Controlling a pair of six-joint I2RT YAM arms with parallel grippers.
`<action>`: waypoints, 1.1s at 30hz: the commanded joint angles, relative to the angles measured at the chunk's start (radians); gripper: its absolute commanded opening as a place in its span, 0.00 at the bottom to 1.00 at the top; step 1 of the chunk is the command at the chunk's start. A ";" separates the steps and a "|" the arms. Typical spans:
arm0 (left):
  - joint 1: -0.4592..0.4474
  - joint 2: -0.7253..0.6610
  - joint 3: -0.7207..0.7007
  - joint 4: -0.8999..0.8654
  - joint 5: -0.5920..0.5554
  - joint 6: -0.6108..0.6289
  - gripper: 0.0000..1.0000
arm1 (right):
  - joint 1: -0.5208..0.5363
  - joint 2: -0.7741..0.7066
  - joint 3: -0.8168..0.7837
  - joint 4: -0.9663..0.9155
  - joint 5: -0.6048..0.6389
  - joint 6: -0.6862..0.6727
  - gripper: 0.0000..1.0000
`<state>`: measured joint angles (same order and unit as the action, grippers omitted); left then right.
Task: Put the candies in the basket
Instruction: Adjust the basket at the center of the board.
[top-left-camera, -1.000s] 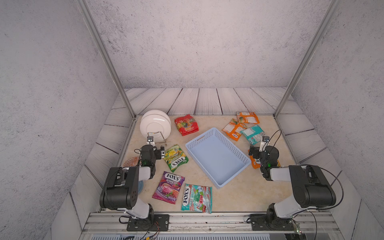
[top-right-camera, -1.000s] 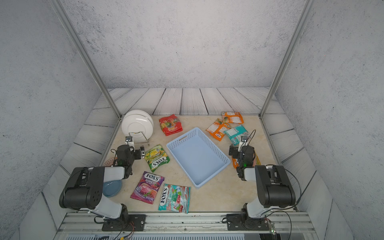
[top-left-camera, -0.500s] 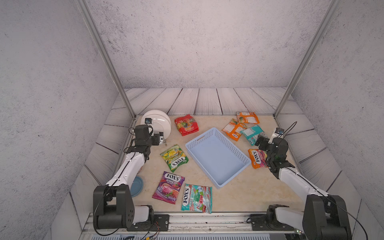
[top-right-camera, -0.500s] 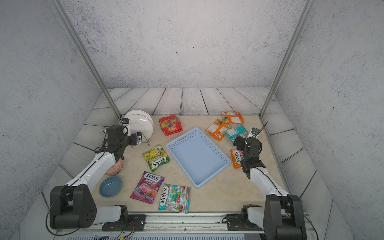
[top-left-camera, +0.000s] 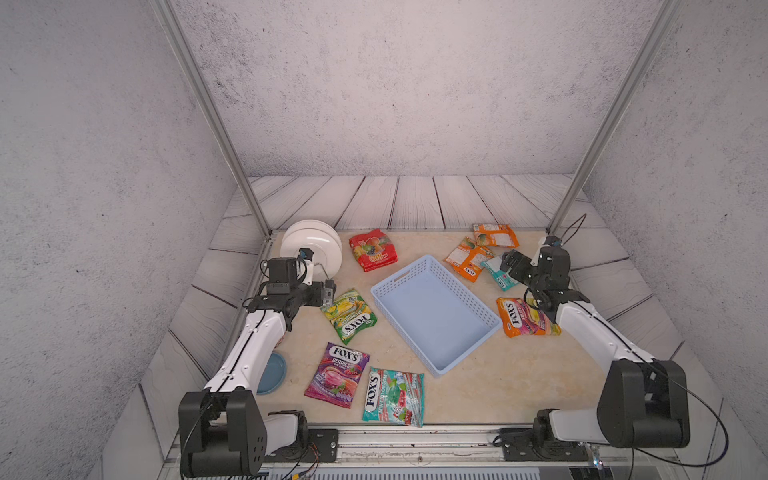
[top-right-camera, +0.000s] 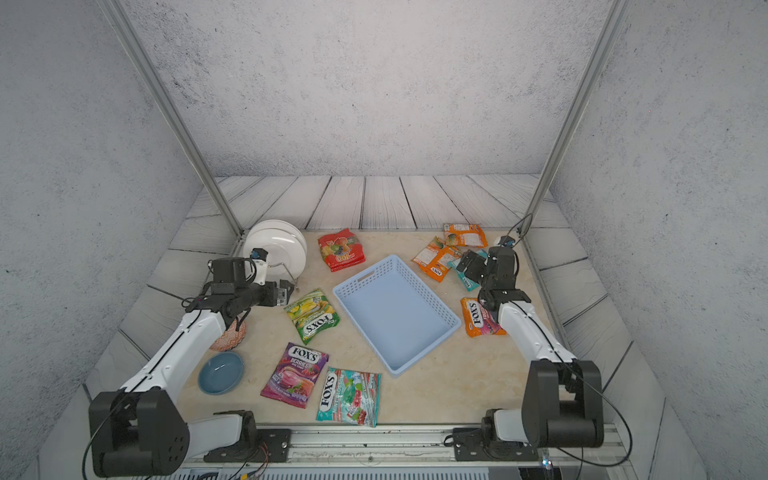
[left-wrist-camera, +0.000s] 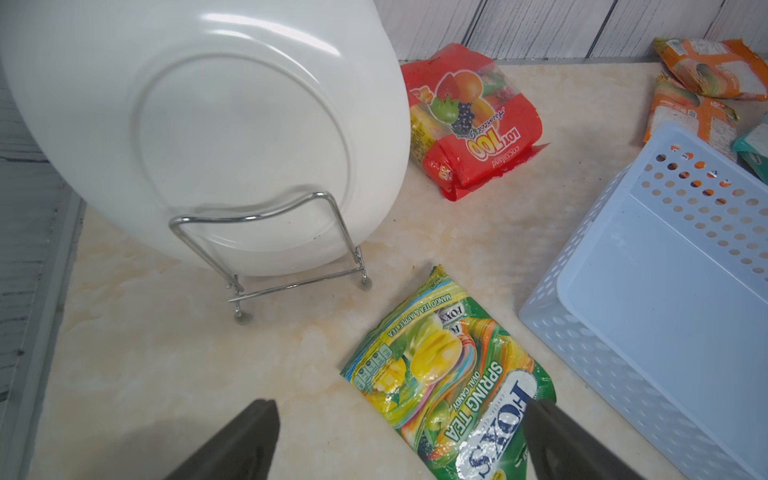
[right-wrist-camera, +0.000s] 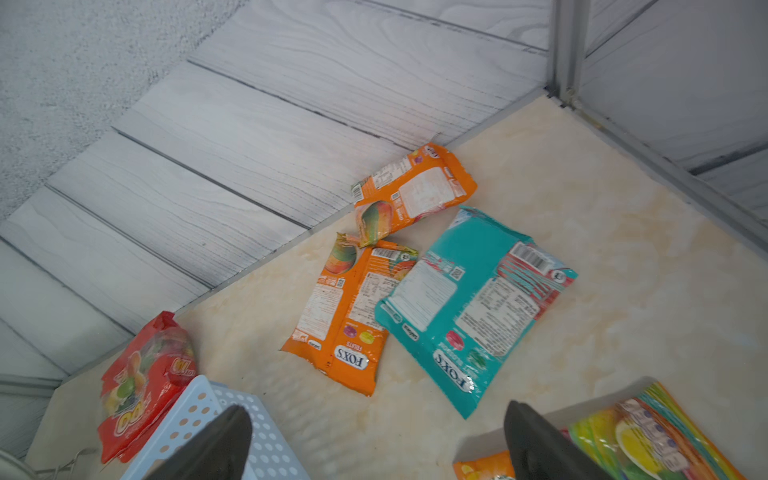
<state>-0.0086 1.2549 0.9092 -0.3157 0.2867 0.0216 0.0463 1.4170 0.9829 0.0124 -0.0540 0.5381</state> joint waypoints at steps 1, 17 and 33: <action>-0.004 0.002 -0.009 0.003 0.048 0.026 0.98 | 0.056 0.099 0.109 -0.176 -0.086 -0.080 0.99; -0.004 -0.041 0.020 -0.053 0.054 0.097 0.99 | 0.212 0.382 0.313 -0.336 -0.106 -0.257 0.91; -0.003 -0.084 0.021 -0.075 0.092 0.105 0.99 | 0.262 0.480 0.353 -0.390 -0.036 -0.261 0.56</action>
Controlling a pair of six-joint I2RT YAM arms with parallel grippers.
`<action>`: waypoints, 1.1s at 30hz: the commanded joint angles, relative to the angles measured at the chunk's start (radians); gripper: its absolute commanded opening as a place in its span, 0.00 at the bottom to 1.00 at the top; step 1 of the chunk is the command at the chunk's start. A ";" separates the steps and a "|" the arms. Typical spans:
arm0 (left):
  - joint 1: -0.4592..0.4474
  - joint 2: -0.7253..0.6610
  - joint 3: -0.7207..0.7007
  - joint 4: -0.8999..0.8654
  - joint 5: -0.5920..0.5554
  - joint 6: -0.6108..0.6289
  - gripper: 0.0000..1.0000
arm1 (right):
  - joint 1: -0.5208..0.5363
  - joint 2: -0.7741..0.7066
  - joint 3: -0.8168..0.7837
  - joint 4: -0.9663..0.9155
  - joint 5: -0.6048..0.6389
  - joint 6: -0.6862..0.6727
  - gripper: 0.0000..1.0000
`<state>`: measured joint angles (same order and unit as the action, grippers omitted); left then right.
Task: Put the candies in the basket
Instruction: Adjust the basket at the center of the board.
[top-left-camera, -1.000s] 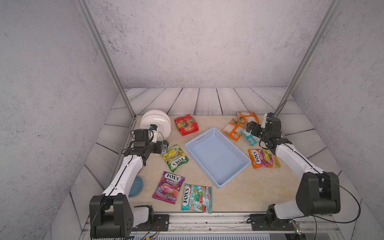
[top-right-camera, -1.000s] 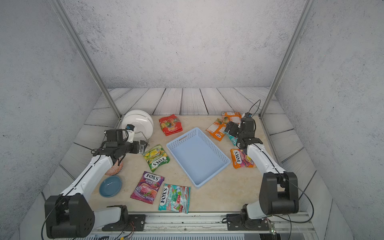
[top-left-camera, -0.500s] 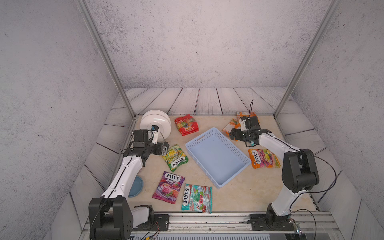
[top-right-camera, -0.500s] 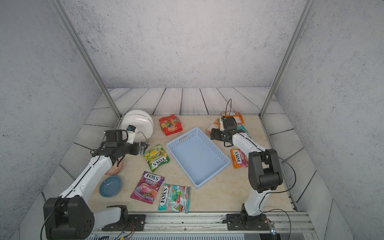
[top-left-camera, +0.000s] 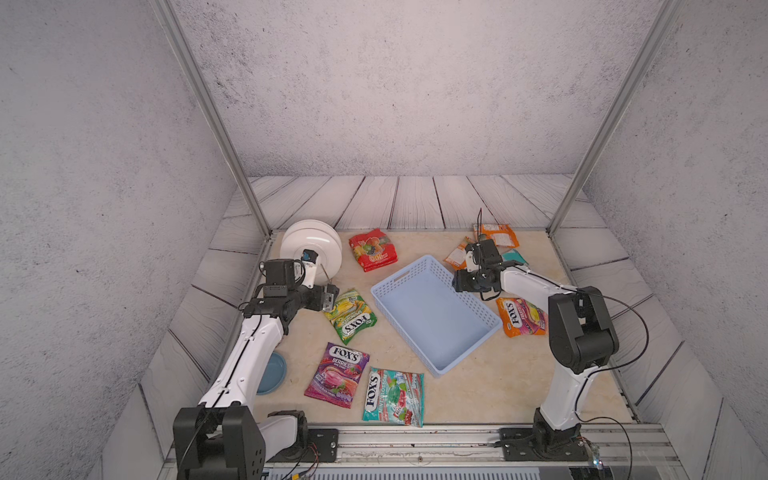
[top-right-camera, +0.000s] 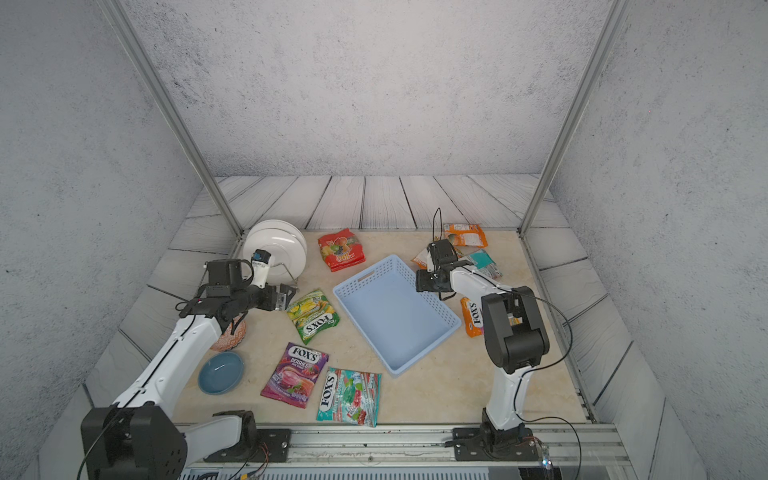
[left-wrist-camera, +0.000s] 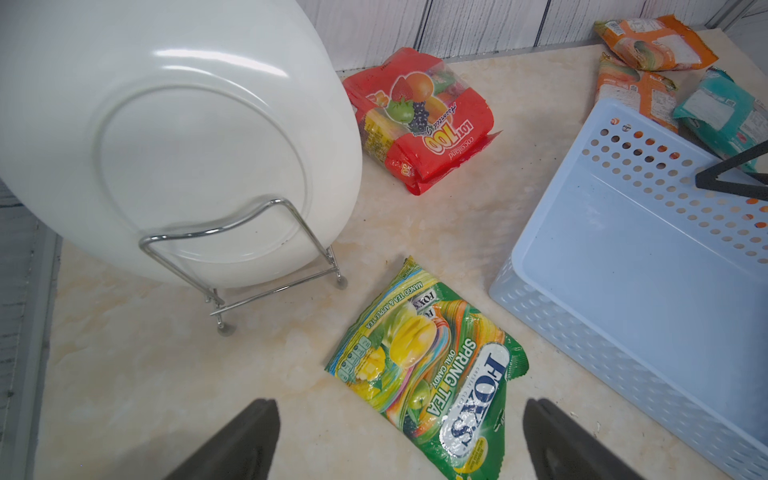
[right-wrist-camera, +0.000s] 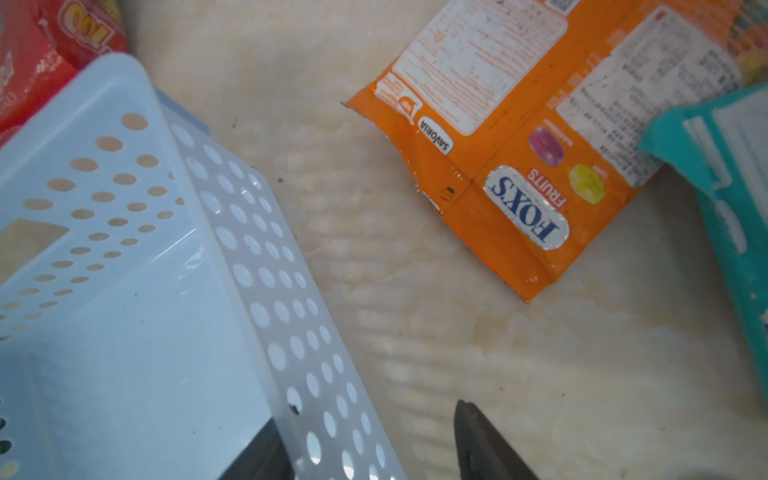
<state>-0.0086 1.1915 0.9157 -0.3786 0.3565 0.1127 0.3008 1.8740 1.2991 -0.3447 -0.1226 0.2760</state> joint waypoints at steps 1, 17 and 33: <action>-0.003 -0.022 0.019 -0.022 0.022 0.015 0.98 | 0.007 0.021 0.043 -0.049 0.039 0.006 0.53; -0.004 -0.023 0.019 -0.035 0.088 0.031 0.98 | 0.010 -0.094 -0.058 -0.019 0.054 0.046 0.17; -0.010 -0.007 0.021 -0.126 0.278 0.170 0.98 | 0.018 -0.123 -0.108 0.002 0.023 0.120 0.08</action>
<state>-0.0093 1.1816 0.9165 -0.4709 0.5816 0.2440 0.3130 1.8191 1.2137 -0.3161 -0.1131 0.3389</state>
